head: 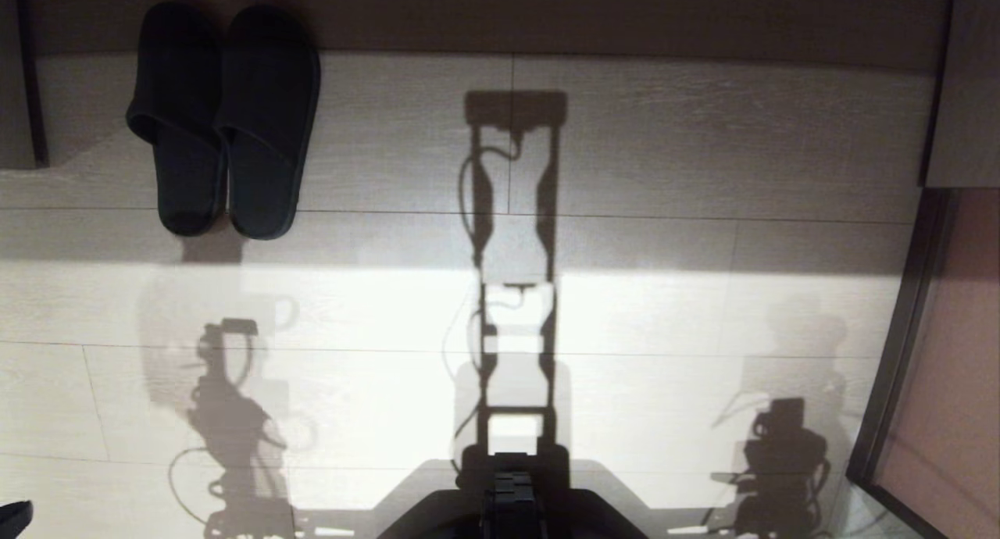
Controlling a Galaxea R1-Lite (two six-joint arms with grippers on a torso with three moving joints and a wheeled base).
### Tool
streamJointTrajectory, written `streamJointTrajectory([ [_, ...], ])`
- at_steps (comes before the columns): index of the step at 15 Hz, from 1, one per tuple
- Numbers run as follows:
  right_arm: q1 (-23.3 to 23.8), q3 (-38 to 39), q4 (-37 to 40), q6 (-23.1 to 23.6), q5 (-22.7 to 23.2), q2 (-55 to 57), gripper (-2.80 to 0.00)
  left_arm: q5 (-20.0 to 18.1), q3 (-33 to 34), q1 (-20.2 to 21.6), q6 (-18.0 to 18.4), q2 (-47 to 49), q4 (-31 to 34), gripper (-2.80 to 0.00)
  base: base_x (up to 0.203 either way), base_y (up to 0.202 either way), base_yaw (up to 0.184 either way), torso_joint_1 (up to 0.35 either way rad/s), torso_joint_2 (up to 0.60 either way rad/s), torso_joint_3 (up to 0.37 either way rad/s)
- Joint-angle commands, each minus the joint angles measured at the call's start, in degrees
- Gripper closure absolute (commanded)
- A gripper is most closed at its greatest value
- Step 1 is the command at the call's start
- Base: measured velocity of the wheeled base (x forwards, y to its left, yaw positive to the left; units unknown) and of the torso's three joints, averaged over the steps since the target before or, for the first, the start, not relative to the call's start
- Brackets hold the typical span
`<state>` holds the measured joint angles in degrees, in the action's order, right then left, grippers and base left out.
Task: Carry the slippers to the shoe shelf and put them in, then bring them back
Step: Pick up the slippers on the floor
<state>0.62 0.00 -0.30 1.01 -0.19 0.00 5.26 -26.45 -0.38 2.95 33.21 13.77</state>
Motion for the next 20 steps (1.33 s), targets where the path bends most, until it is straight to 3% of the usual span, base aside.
streamJointTrajectory([
  [1, 0.0, 2.3, -0.1, 0.0, 0.0, -2.3, 0.00, 0.8, -0.1, 0.2, 0.2, 11.1, -1.1, 0.00, 0.000, 0.000, 0.000, 0.000, 0.00, 0.000],
  [3, 0.0, 2.3, -0.1, 0.0, 0.0, -2.3, 0.00, 1.4, 0.4, 0.7, 0.4, 15.1, -3.7, 0.00, 0.000, 0.000, 0.000, 0.000, 0.00, 0.000],
  [6, 0.0, 2.3, 0.0, 0.0, 0.0, -2.3, 0.00, 1.7, 0.9, 2.4, 0.8, 29.4, -11.7, 0.00, 0.000, 0.000, 0.000, 0.000, 0.00, 0.000],
  [11, 0.0, 2.3, -0.1, 0.0, 0.0, -2.3, 0.00, 0.9, 3.4, 13.6, 4.3, 43.5, -32.2, 0.00, 0.000, 0.000, 0.000, 0.000, 0.00, 0.000],
  [12, 0.0, 2.3, -0.1, 0.0, 0.0, -2.3, 0.00, 0.7, 3.7, 14.4, 4.6, 45.1, -34.4, 0.00, 0.000, 0.000, 0.000, 0.000, 0.00, 0.000],
  [15, 0.0, 2.3, 0.0, 0.0, 0.0, -2.3, 0.00, -3.3, 3.9, 15.6, 5.1, 50.8, -42.1, 0.00, 0.000, 0.000, 0.000, 0.000, 0.00, 0.000],
  [18, 0.0, 2.3, -0.1, 0.0, 0.0, -2.3, 0.00, -10.2, 3.9, 16.3, 4.2, 54.6, -52.2, 0.00, 0.000, 0.000, 0.000, 0.000, 0.00, 0.000],
  [20, 0.0, 2.3, -0.1, 0.0, 0.0, -2.3, 0.00, -13.2, 4.1, 17.7, 3.6, 54.9, -54.5, 0.00, 0.000, 0.000, 0.000, 0.000, 0.00, 0.000],
])
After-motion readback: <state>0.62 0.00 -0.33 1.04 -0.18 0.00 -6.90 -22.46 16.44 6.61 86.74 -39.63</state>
